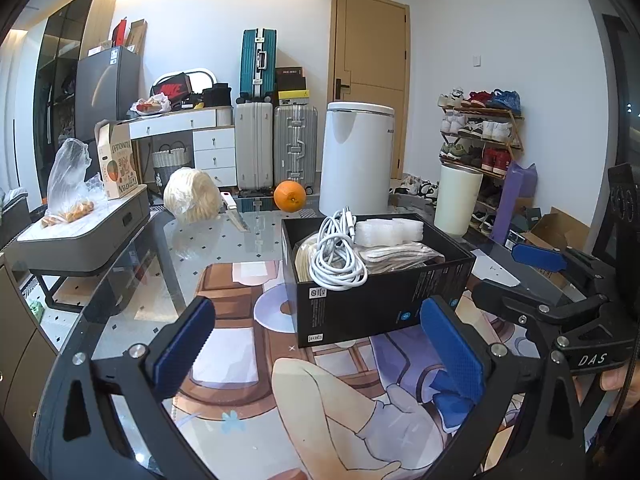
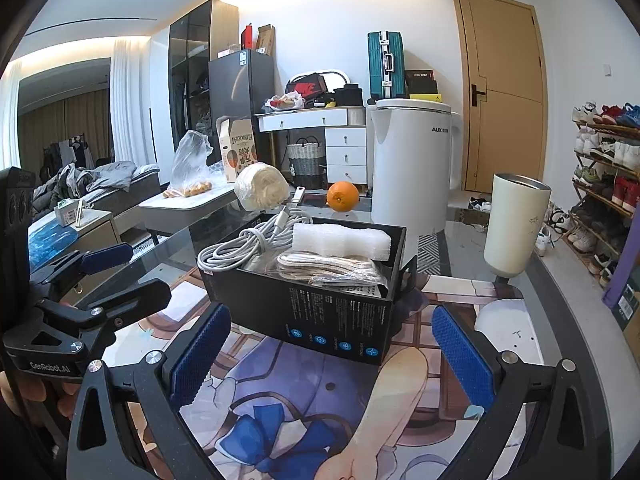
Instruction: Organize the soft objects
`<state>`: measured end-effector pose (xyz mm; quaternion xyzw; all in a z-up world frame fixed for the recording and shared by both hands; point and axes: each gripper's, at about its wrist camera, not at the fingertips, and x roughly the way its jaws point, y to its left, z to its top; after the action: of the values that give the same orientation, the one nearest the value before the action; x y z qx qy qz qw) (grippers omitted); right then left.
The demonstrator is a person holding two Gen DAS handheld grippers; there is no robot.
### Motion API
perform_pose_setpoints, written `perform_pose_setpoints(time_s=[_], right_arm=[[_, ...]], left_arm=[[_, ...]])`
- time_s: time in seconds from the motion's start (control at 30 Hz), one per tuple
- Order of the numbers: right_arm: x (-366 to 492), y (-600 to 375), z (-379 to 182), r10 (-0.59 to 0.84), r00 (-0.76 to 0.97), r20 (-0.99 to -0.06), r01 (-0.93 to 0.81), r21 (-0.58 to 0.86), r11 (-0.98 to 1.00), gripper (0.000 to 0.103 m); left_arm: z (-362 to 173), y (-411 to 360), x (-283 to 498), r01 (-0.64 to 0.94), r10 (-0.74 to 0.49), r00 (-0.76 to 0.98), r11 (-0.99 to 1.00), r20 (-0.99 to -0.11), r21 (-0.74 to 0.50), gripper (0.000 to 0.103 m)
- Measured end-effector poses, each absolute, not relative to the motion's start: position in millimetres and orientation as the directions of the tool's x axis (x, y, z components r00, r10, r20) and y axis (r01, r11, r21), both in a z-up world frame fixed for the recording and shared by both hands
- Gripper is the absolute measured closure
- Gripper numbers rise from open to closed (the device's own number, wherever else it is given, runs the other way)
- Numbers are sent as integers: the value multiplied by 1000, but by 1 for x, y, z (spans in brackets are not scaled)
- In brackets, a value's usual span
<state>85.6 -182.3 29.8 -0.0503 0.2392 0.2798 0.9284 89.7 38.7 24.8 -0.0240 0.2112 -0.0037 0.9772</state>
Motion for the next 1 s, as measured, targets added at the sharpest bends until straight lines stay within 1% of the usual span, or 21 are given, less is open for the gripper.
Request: perform_pose_setpoints(time_s=[1.0], right_arm=[[86, -182, 29, 498, 728, -471, -546, 40, 837, 1]], left_arm=[[25, 37, 88, -2, -15, 914, 999, -406, -42, 0]])
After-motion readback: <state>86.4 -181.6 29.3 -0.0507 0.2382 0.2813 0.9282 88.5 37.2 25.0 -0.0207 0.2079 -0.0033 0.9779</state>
